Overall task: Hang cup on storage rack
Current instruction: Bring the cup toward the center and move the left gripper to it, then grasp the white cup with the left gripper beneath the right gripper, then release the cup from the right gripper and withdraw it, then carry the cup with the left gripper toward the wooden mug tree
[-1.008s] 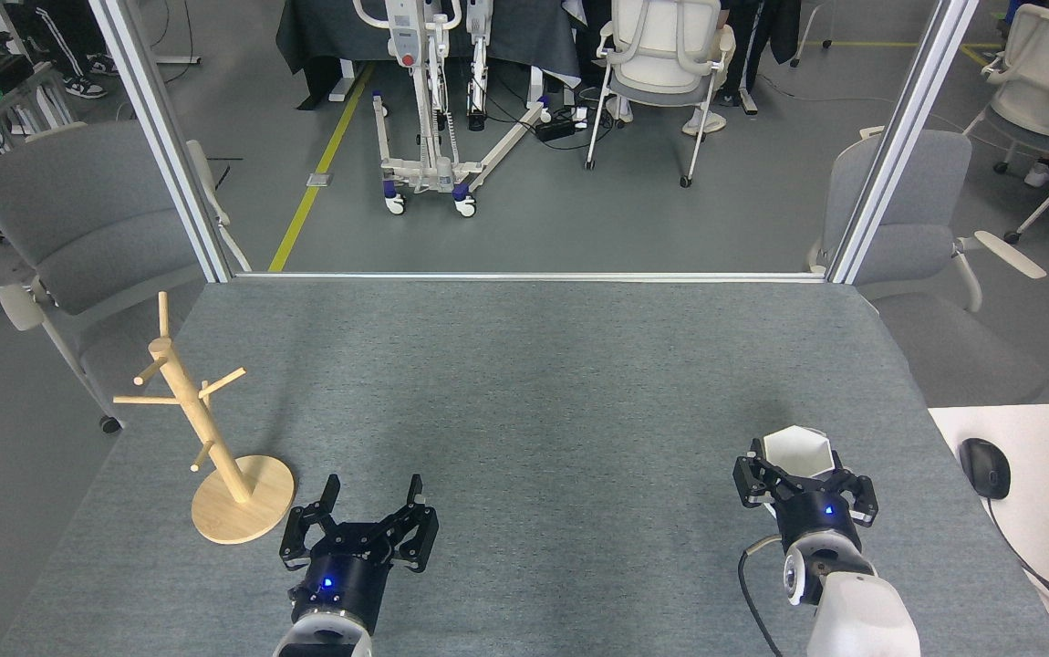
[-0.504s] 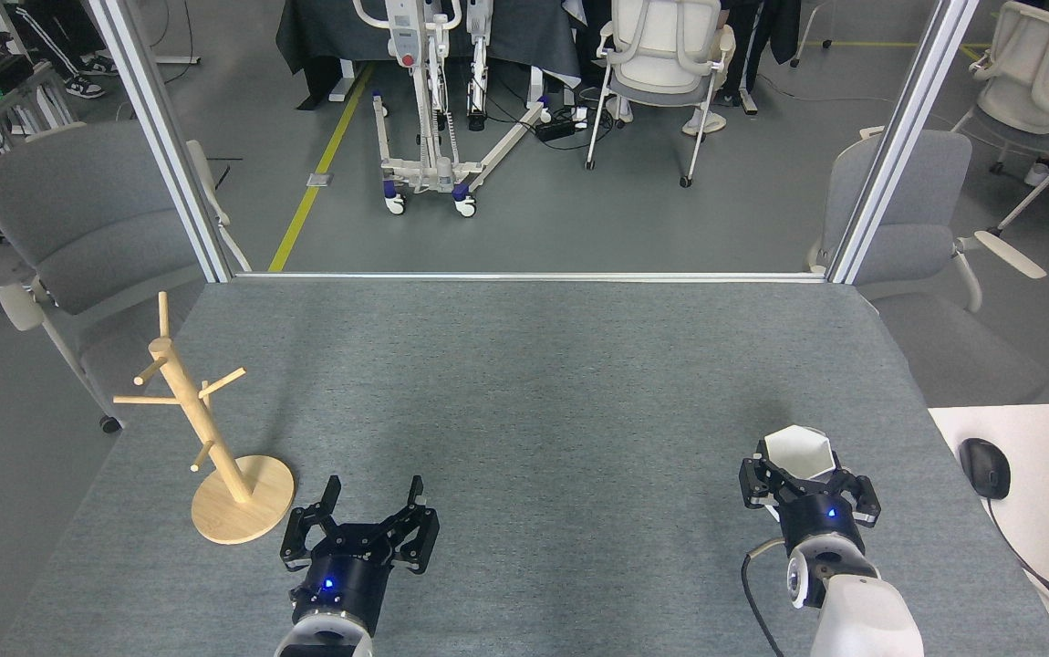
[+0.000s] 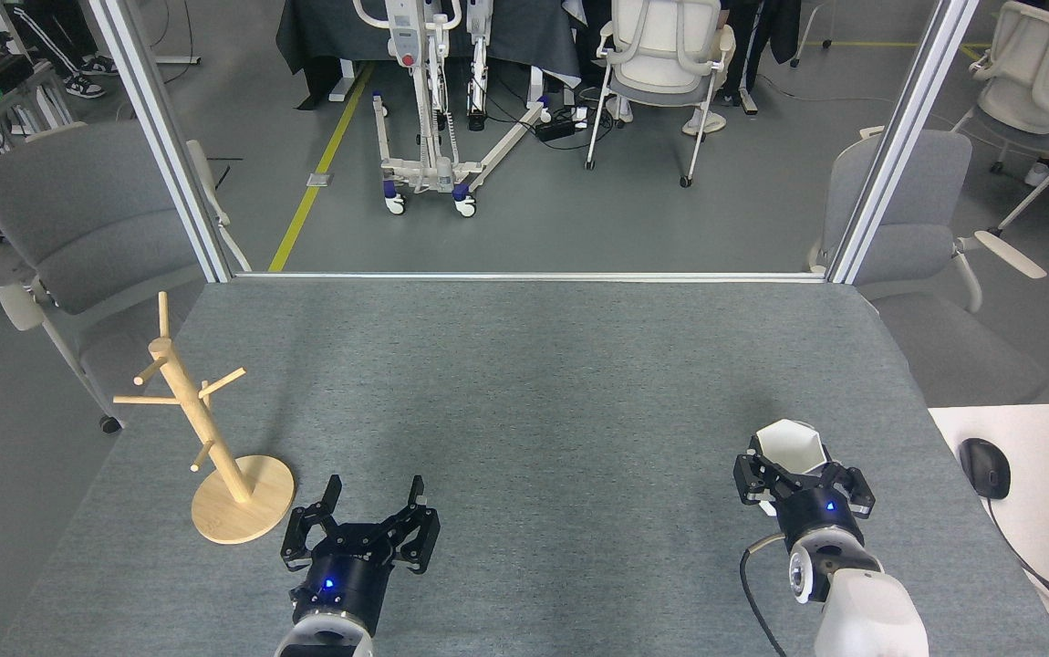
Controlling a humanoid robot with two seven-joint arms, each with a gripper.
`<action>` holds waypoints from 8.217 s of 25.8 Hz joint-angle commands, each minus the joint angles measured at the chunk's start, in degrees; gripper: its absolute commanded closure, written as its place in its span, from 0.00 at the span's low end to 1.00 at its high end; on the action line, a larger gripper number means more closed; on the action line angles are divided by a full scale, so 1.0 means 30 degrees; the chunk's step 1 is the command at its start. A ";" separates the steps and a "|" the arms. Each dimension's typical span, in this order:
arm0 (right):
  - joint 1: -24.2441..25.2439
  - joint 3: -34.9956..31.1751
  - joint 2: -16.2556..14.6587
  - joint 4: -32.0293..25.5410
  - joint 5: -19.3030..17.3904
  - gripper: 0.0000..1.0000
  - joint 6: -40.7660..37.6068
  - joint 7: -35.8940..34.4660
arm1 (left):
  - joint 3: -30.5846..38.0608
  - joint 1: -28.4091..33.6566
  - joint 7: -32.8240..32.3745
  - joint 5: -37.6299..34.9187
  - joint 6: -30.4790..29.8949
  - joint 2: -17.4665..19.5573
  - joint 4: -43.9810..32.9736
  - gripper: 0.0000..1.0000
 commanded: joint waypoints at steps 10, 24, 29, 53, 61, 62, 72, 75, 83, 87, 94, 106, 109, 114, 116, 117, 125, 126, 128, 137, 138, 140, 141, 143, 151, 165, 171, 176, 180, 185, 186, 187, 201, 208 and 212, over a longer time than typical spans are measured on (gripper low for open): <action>0.1103 0.2450 -0.0114 -1.2365 -0.1300 0.87 0.8301 0.7738 | -0.0807 0.0058 0.0136 -0.0178 -0.0445 0.0029 -0.0108 0.01; -0.0596 1.1152 -0.0114 -1.5237 -0.1300 0.88 1.8731 1.0111 | -0.7868 -0.2432 -0.0245 -0.1877 0.0112 -0.0176 0.0889 0.01; -0.1123 1.1416 -0.0084 -1.5266 -0.1182 0.88 1.9141 1.0902 | -0.8249 -0.3663 -0.0538 -0.1760 0.0024 -0.0234 0.2353 0.01; -0.0948 1.2763 0.0941 -1.5296 -0.1036 0.93 1.9346 1.1869 | -1.1062 -0.7236 -0.4024 0.0584 -0.1295 -0.0381 0.3320 0.01; -0.0713 1.3525 0.1468 -1.5266 -0.1036 0.94 1.9346 1.1869 | -1.1238 -0.8350 -0.4874 0.2342 -0.1324 -0.0410 0.4053 0.01; -0.0655 1.3525 0.1556 -1.5266 -0.1036 0.94 1.9346 1.1869 | -1.1238 -0.8409 -0.4903 0.2459 -0.1353 -0.0410 0.4111 0.01; -0.0332 1.3613 0.2025 -1.5266 -0.1065 0.96 1.9317 1.1781 | -1.1238 -0.8848 -0.5226 0.3104 -0.1119 -0.0410 0.4287 0.02; -0.0098 1.3613 0.2318 -1.5266 -0.1036 0.96 1.9317 1.1752 | -1.1238 -0.8848 -0.5255 0.3074 -0.1148 -0.0410 0.4287 0.30; -0.0069 1.3613 0.2464 -1.5237 -0.1036 0.97 1.9288 1.1693 | -1.1238 -0.8848 -0.5284 0.3104 -0.1734 -0.0410 0.4199 1.00; -0.0069 1.3613 0.2464 -1.5149 -0.1065 0.93 1.9082 1.1752 | -1.1208 -0.8848 -0.5284 0.3104 -0.1763 -0.0381 0.4257 1.00; -0.0098 1.3466 0.2464 -1.5003 -0.1065 0.02 1.8995 1.1576 | -1.1120 -0.8819 -0.5284 0.3104 -0.1705 -0.0381 0.4433 1.00; -0.0127 1.3174 0.2494 -1.5002 -0.1124 0.01 1.7383 1.0287 | -1.1091 -0.8790 -0.5313 0.3074 -0.1646 -0.0381 0.5400 1.00; -0.0127 1.3174 0.2494 -1.5002 -0.1153 0.01 1.7354 0.9584 | -1.1120 -0.8702 -0.5284 0.3045 -0.1617 -0.0351 0.5722 1.00; -0.0127 1.3174 0.2494 -1.4973 -0.1241 0.01 1.7178 0.7153 | -1.1033 -0.8116 -0.5284 0.2840 -0.1529 -0.0322 0.6015 1.00; -0.0157 1.3115 0.2494 -1.4973 -0.1241 0.01 1.7090 0.6040 | -1.1033 -0.7677 -0.5313 0.2664 -0.1382 -0.0234 0.6015 1.00; -0.0157 1.2968 0.2494 -1.4973 -0.1241 0.01 1.7061 0.5541 | -1.1003 -0.7500 -0.5313 0.2547 -0.1236 -0.0234 0.5986 1.00; -0.0039 0.7784 0.2055 -1.4768 -0.1358 0.01 1.3283 0.4223 | -0.9451 -0.4747 -0.5635 0.2254 -0.0094 0.1640 0.3058 1.00; -0.0010 0.6730 0.1937 -1.4534 -0.1416 0.01 1.2112 0.3872 | -0.9129 -0.3898 -0.5694 0.2225 -0.0123 0.2080 0.2033 1.00; 0.0312 0.4384 0.1556 -1.3626 -0.1915 0.01 0.9122 0.2699 | -0.8806 -0.2168 -0.5665 0.2078 -0.0093 0.3076 -0.0342 1.00; 0.4179 -0.1914 -0.1403 -0.8880 -0.2765 0.00 -0.4706 -0.0289 | -0.4823 0.3075 -0.4786 0.1082 -0.0328 0.6445 -0.4912 1.00; 0.4501 -0.2236 -0.1286 -0.8880 -0.2413 0.00 -0.4970 -0.0289 | -0.4178 0.3485 -0.4522 0.1082 -0.0328 0.6679 -0.4912 1.00; 0.5234 -0.2588 -0.1168 -0.8938 -0.2091 0.00 -0.5234 -0.0347 | -0.2889 0.4393 -0.4200 0.1053 -0.0357 0.6826 -0.4912 1.00; 0.5556 -0.2647 -0.1139 -0.8968 -0.2032 0.00 -0.5293 -0.0377 | -0.2215 0.4658 -0.4024 0.1082 -0.0357 0.6914 -0.4912 1.00; 0.5732 -0.2676 -0.1110 -0.8997 -0.1973 0.00 -0.5380 -0.0377 | -0.0751 0.5243 -0.3790 0.1053 -0.0357 0.7119 -0.4912 1.00; 0.7900 -0.2676 0.0677 -1.1282 -0.0362 0.00 -0.5058 -0.0377 | 0.5695 0.6005 -0.3907 0.1053 -0.0357 0.7090 -0.4854 1.00; 0.6494 -0.2647 0.0824 -1.0872 -0.0479 0.00 -0.3886 -0.0230 | 0.7512 0.0058 -0.5811 0.0760 -0.0269 0.7149 -0.0986 1.00; 0.6465 -0.2764 0.1175 -1.0638 -0.0421 0.00 -0.3711 -0.0201 | 0.7542 -0.1114 -0.5870 0.0467 -0.0269 0.7324 0.0068 1.00; 0.5762 -0.2764 0.0999 -1.0521 -0.0450 0.00 -0.3740 -0.0230 | 0.7542 -0.1729 -0.6573 0.0496 -0.0269 0.7529 0.0039 1.00; 0.5352 -0.2793 0.1293 -1.0227 -0.0391 0.00 -0.3681 -0.0201 | 0.7542 -0.2403 -0.6807 0.0467 -0.0269 0.7588 0.0010 1.00; 0.5322 -0.2823 0.1234 -1.0081 -0.0450 0.00 -0.3652 -0.0260 | 0.7512 -0.2403 -0.6837 0.0496 -0.0357 0.7647 -0.0664 1.00; 0.5322 -0.2823 0.1293 -0.9993 -0.0421 0.00 -0.3652 -0.0260 | 0.7483 -0.2286 -0.6837 0.0496 -0.0357 0.7617 -0.0986 1.00; 0.5322 -0.2823 0.1322 -0.9846 -0.0421 0.00 -0.3623 -0.0260 | 0.7454 -0.2198 -0.6837 0.0496 -0.0416 0.7588 -0.1397 1.00; 0.5351 -0.2764 0.1088 -0.9524 -0.0421 0.00 -0.3652 -0.0289 | 0.6809 -0.1758 -0.6837 -0.0383 -0.0650 0.7354 -0.1660 1.00; 0.5410 -0.2617 0.1205 -0.9495 -0.0421 0.00 -0.3652 -0.0289 | 0.6458 -0.1993 -0.6837 -0.0822 -0.0650 0.7266 -0.0899 1.00; 0.5381 -0.2530 0.1293 -0.9466 -0.0391 0.00 -0.3652 -0.0260 | 0.6048 -0.2022 -0.6837 -0.1144 -0.0650 0.7207 -0.0899 1.00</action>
